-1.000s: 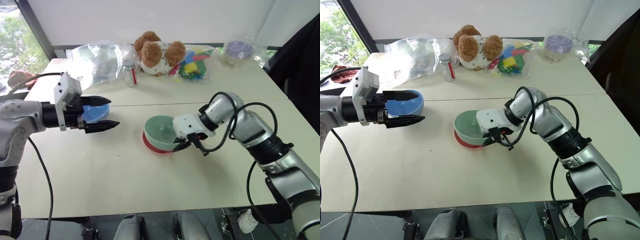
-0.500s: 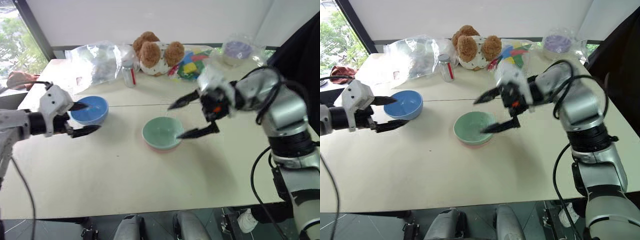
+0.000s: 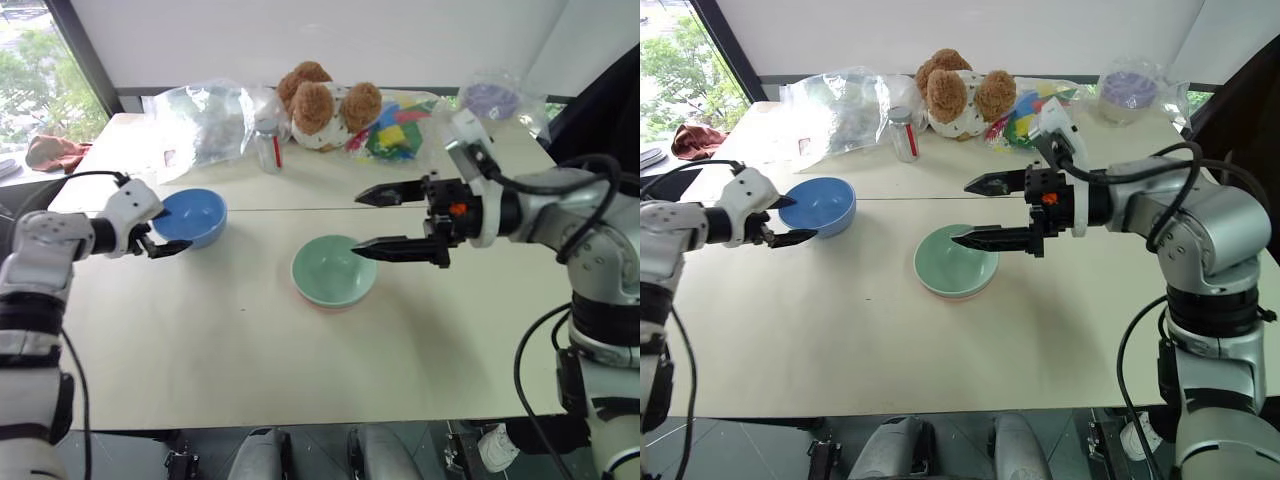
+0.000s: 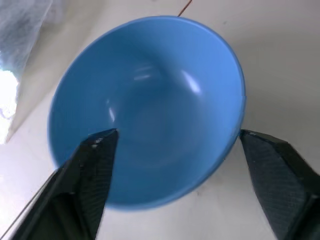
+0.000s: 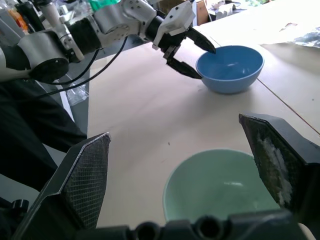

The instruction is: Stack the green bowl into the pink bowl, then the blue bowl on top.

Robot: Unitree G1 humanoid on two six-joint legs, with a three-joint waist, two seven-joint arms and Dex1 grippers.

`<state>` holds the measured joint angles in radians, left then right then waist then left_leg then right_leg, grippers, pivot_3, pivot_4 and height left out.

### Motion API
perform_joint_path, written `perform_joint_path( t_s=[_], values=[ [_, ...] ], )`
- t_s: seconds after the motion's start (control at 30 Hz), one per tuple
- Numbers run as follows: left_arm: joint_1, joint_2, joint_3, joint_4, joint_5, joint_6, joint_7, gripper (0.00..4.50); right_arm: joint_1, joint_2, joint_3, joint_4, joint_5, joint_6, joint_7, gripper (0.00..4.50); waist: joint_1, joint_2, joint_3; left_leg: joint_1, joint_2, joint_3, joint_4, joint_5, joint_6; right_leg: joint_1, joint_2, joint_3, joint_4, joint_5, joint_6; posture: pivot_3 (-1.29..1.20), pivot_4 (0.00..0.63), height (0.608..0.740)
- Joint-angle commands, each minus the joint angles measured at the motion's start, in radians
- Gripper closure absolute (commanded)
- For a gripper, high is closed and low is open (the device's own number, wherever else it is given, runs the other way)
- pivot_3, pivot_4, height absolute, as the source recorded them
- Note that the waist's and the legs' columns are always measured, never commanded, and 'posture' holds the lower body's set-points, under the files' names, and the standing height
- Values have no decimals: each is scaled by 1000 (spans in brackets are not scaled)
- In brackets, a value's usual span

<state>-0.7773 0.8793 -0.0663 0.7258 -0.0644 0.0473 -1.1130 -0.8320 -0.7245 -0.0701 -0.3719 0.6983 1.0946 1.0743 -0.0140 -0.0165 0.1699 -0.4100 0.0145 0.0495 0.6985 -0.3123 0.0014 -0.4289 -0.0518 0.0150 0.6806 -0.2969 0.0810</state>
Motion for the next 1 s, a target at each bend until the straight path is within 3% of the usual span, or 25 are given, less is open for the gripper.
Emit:
perform_joint_path(
  t_s=[0.03, 0.17, 0.4, 0.6, 0.8, 1.0],
  values=[
    [-53, 7, -14, 64, 20, -48, -89, 2429, 0, -27, -53, -35, 35, -6, -46, 0, -6, 0, 0, 0, 0, 0, 0, 0, 0, 0, 0, 0, 0, 0, 0, 0, 150, 740],
    [-104, -5, -34, 121, 26, -56, -184, 4465, 8, -49, -60, -36, 53, -18, -71, 0, -4, 0, 0, 0, 2, 0, 0, 0, 0, -1, 2, 0, 0, 0, 0, 0, 150, 740],
    [-211, -43, -48, 142, 39, -93, -279, 4465, 20, -82, -58, -35, 65, -47, -93, 0, 5, 0, 0, 0, 1, 0, 1, 0, 0, 0, 1, 0, 0, 0, 0, 0, 150, 740],
    [-338, -124, -51, -59, -58, 10, -461, 4465, 33, -131, -63, -14, 49, -82, -95, 0, 4, -1, 1, -1, 0, 0, 1, 0, 0, 0, 1, 0, 0, 0, 0, 0, 150, 740],
    [-365, -100, -262, -350, -277, 75, -501, 4465, 115, -234, -97, -16, 33, -108, -88, 0, -3, -1, 1, -1, 1, 0, 0, -1, 1, 0, 2, 2, 0, 0, 0, 0, 150, 740],
    [-398, -64, -478, -453, -419, 17, -501, 4465, 270, -324, -175, -81, 33, -108, -110, 0, -2, -1, 1, 1, 2, 0, 0, 0, 1, 0, 3, 3, 0, 0, 0, 0, 150, 740]
  ],
)
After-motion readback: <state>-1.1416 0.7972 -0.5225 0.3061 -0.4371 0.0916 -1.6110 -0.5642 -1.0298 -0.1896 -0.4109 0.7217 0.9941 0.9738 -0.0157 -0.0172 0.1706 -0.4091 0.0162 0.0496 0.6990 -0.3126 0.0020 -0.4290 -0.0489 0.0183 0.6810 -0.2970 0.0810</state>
